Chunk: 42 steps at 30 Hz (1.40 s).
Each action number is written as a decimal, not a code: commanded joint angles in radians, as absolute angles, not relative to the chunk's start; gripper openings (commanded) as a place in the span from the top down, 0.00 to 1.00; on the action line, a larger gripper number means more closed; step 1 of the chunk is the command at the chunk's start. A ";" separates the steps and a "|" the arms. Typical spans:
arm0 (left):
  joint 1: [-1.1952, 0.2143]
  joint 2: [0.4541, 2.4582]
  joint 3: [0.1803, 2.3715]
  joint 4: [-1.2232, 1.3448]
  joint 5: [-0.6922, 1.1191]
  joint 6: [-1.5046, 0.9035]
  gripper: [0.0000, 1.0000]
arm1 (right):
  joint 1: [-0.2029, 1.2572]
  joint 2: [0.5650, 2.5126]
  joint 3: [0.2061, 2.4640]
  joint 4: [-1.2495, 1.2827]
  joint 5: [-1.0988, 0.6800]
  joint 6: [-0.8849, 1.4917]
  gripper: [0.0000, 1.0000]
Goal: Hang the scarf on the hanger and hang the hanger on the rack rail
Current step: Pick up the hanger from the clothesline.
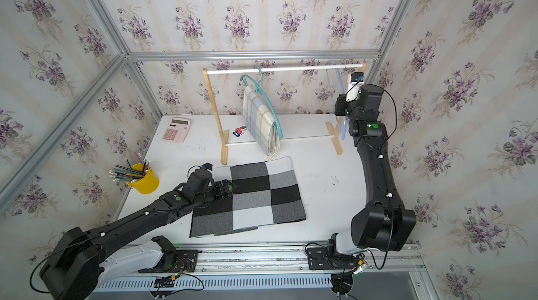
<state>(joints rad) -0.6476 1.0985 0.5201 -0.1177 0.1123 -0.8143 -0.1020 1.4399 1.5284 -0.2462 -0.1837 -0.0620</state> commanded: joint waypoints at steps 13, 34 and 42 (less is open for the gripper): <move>-0.659 0.977 0.560 -0.234 0.078 -0.833 0.18 | 0.182 0.943 1.039 -0.335 0.150 0.315 1.00; -1.096 1.204 1.185 -0.651 -0.363 -1.047 0.20 | 1.183 0.730 0.549 -0.508 0.802 0.773 1.00; -1.168 1.470 1.519 -0.868 -0.479 -1.148 0.19 | 1.374 0.913 0.512 -0.310 1.004 0.701 1.00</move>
<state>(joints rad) -1.1530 1.4101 1.4620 -0.7422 -0.3885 -1.0916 1.3533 0.8837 0.5121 -0.4332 0.8696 0.7326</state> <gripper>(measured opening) 0.807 0.148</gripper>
